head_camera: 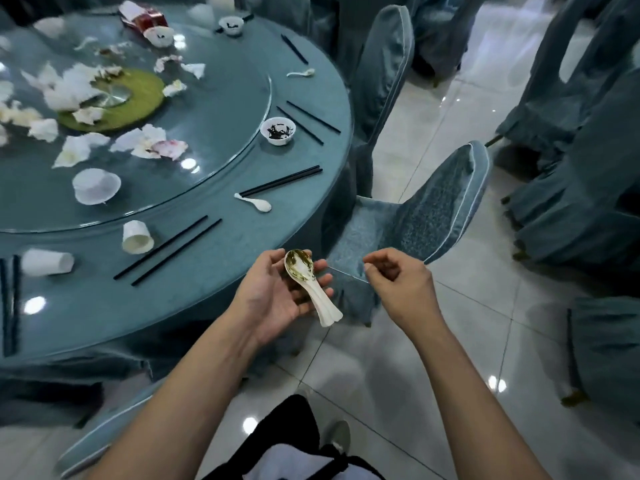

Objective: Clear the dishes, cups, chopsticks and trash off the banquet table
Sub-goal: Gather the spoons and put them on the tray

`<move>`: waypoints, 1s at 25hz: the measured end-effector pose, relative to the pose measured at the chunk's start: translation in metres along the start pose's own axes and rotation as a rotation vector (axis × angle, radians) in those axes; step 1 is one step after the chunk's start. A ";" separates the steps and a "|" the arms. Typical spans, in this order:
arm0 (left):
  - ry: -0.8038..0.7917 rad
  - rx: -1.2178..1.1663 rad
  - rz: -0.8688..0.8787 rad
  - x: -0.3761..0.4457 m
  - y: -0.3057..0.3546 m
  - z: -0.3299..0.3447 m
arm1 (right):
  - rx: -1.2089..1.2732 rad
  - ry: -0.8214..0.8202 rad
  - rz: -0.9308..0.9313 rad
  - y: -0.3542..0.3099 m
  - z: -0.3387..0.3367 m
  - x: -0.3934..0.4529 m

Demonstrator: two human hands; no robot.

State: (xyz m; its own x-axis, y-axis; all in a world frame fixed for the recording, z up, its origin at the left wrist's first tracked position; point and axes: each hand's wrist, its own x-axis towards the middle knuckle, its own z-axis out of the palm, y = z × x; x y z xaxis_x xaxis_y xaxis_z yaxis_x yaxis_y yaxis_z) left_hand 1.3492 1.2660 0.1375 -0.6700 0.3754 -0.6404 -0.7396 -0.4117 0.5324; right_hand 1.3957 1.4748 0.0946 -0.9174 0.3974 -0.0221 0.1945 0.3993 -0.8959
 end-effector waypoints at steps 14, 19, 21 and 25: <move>0.126 -0.206 0.121 0.095 0.092 -0.014 | -0.123 -0.269 -0.117 -0.032 0.069 0.158; 0.176 -0.233 0.139 0.118 0.121 -0.028 | -0.143 -0.327 -0.097 -0.046 0.104 0.198; 0.204 -0.251 0.142 0.124 0.127 -0.035 | -0.173 -0.357 -0.090 -0.047 0.116 0.208; 0.252 -0.278 0.143 0.131 0.133 -0.050 | -0.223 -0.428 -0.072 -0.045 0.140 0.222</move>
State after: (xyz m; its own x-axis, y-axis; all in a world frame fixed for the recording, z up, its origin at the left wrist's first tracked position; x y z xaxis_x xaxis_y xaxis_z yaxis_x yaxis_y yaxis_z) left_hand 1.1665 1.2191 0.0971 -0.7028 0.0970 -0.7047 -0.5716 -0.6668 0.4782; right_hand 1.1345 1.4296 0.0681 -0.9826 0.0057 -0.1858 0.1521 0.5994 -0.7859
